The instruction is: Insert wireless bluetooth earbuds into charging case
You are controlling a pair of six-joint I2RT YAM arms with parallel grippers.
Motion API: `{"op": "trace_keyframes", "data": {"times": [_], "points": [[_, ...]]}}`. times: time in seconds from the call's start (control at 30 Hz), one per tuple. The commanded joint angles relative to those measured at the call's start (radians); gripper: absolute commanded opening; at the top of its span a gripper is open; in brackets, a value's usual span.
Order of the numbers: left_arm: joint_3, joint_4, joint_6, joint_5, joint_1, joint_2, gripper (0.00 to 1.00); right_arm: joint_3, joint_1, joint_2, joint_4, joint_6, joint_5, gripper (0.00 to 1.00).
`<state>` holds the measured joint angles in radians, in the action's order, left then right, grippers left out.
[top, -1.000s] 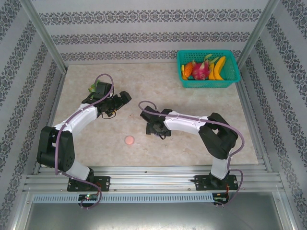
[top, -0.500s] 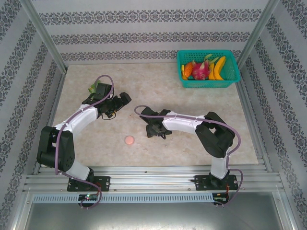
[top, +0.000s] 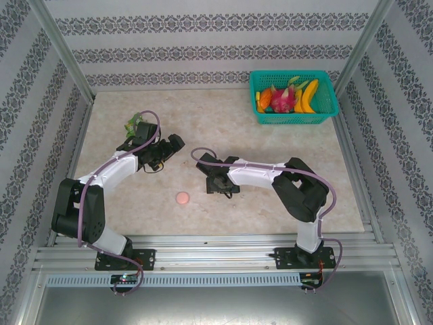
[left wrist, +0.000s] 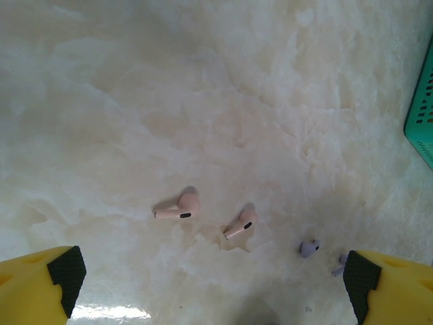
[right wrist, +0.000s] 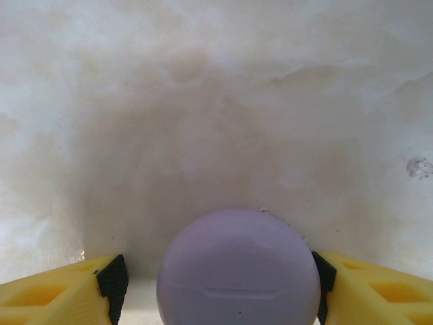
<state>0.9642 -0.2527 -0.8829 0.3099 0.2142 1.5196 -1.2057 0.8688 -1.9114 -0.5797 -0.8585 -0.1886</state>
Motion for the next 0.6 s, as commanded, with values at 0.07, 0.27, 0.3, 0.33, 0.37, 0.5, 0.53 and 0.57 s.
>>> {"op": "trace_keyframes", "data": {"times": [0.07,0.27,0.3,0.33,0.37,0.5,0.53,0.57], "points": [[-0.006,0.033,-0.013,0.005,-0.007,-0.032,1.0,0.052,-0.003,-0.018,-0.003,-0.06,-0.057,0.72],[-0.007,0.029,-0.009,0.005,-0.007,-0.038,1.0,0.059,-0.023,-0.017,0.013,-0.025,-0.056,0.69],[-0.008,0.029,-0.009,0.005,-0.007,-0.039,1.0,0.062,-0.026,-0.015,0.018,-0.022,-0.053,0.68],[-0.008,0.028,-0.007,0.005,-0.006,-0.04,1.0,0.064,-0.028,-0.014,0.02,-0.02,-0.05,0.68],[-0.008,0.026,-0.008,0.004,-0.007,-0.04,1.0,0.065,-0.028,-0.012,0.023,-0.019,-0.046,0.67],[-0.011,0.027,-0.012,0.002,-0.006,-0.042,1.0,0.076,-0.024,-0.005,0.035,-0.029,-0.031,0.64],[-0.01,0.023,-0.013,0.001,-0.005,-0.042,1.0,0.078,-0.022,-0.005,0.036,-0.033,-0.03,0.63],[-0.01,0.021,-0.014,-0.001,-0.005,-0.04,1.0,0.079,-0.019,-0.005,0.037,-0.039,-0.031,0.62]]}}
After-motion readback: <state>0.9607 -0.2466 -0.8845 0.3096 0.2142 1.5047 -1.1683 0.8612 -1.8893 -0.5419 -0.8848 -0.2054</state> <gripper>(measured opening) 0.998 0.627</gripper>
